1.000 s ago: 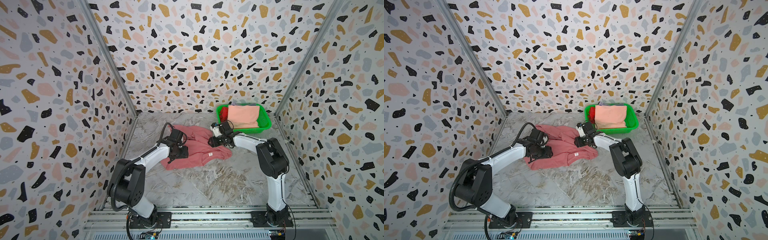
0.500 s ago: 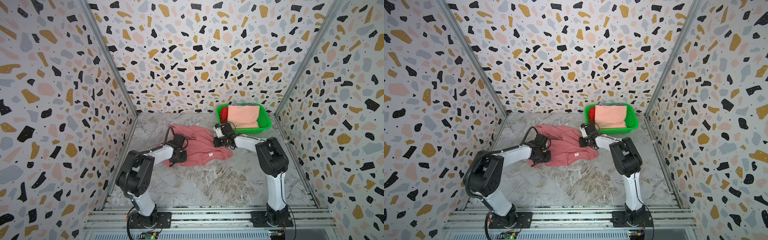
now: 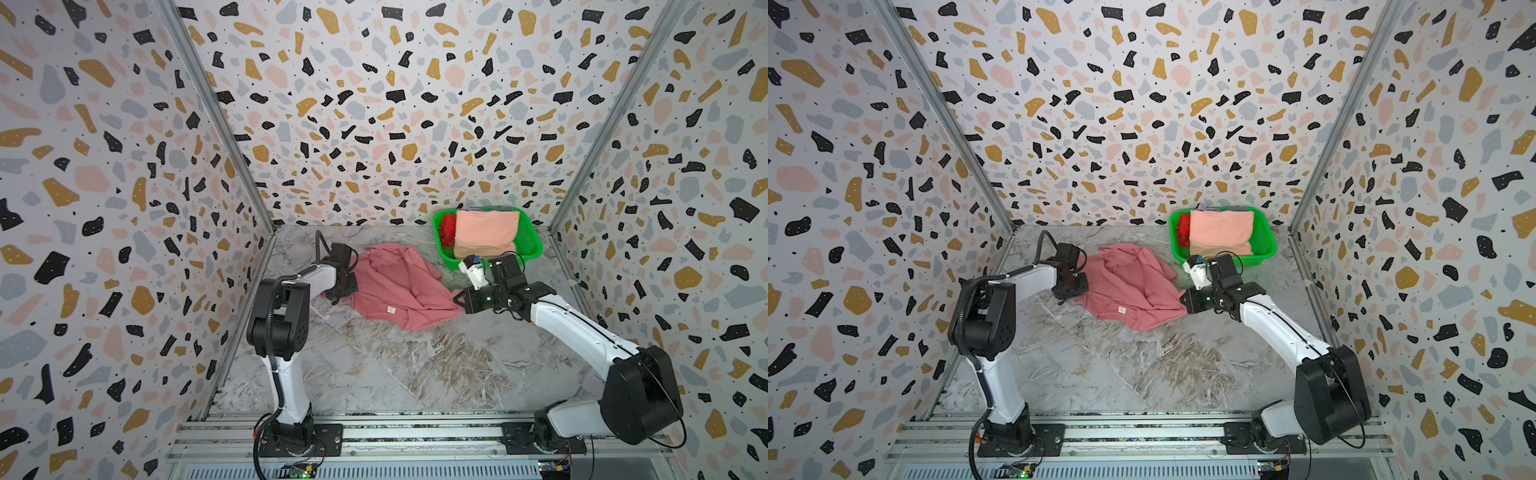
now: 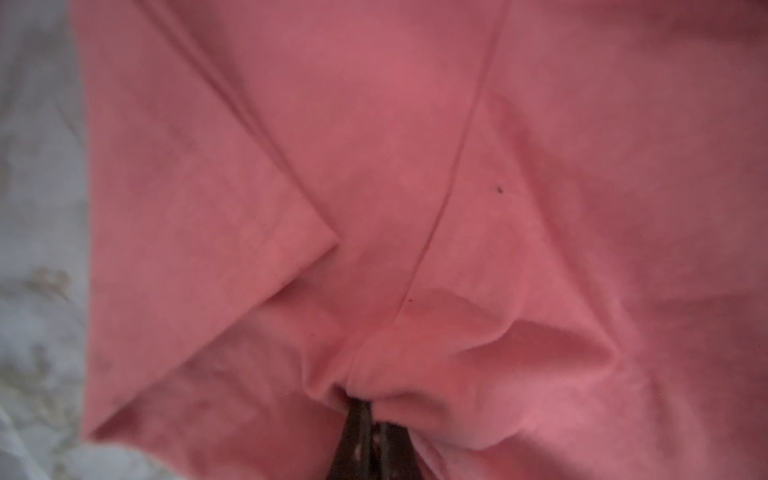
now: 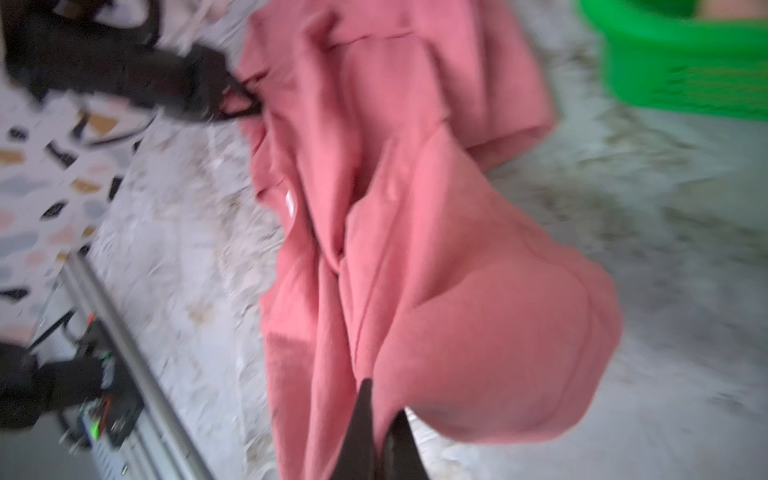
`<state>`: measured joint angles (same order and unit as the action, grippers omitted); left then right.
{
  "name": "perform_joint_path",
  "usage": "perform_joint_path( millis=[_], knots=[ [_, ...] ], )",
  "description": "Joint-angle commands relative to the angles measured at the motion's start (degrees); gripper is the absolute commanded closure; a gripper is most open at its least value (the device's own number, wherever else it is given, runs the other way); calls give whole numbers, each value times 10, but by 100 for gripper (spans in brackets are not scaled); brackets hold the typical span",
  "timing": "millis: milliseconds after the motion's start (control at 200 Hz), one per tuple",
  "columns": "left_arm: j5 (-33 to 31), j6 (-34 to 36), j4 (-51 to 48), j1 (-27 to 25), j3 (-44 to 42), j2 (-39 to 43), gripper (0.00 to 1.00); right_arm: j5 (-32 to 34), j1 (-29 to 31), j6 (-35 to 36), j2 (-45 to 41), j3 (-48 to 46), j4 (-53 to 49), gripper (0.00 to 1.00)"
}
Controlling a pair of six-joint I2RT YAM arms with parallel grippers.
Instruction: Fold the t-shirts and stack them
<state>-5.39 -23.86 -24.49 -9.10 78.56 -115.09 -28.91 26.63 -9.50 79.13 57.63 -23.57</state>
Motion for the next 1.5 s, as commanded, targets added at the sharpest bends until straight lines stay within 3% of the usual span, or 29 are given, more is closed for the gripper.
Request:
perform_joint_path(
  millis=[0, 55, 115, 170, 225, 365, 426, 591, 766, 1106, 1497],
  knots=[
    [-47, 38, -63, 14, 95, -20, 100, -100, 45, 45, -2, 38, -116, 84],
    [-62, 44, -86, 22, 136, -26, 99, -101, 62, 58, 16, 66, -130, 66],
    [-94, 51, -107, 26, 160, -17, 84, -61, 69, 65, 31, 96, -124, 51],
    [-126, 58, -121, 25, 164, 3, 67, -16, 68, 64, 41, 114, -83, 48],
    [-114, 64, -124, 25, 155, 31, 55, 41, 65, 46, 58, 130, -18, 45],
    [46, 57, -91, 7, 78, 107, 47, 55, 42, -13, 159, 198, 130, 44],
    [69, 48, -83, -16, 46, 131, 44, 51, 43, -27, 222, 247, 151, 44],
    [161, 16, -16, -82, -29, 166, 40, 57, 40, -57, 360, 359, 174, 44],
    [206, -54, 83, -89, -78, 143, 39, 65, 21, -118, 458, 428, 167, 44],
    [185, -57, 86, -88, -30, 9, 39, 227, -34, -130, 481, 412, 212, 44],
    [173, -31, 53, -74, 40, -49, 39, 348, -112, -190, 499, 440, 231, 45]
  ],
)
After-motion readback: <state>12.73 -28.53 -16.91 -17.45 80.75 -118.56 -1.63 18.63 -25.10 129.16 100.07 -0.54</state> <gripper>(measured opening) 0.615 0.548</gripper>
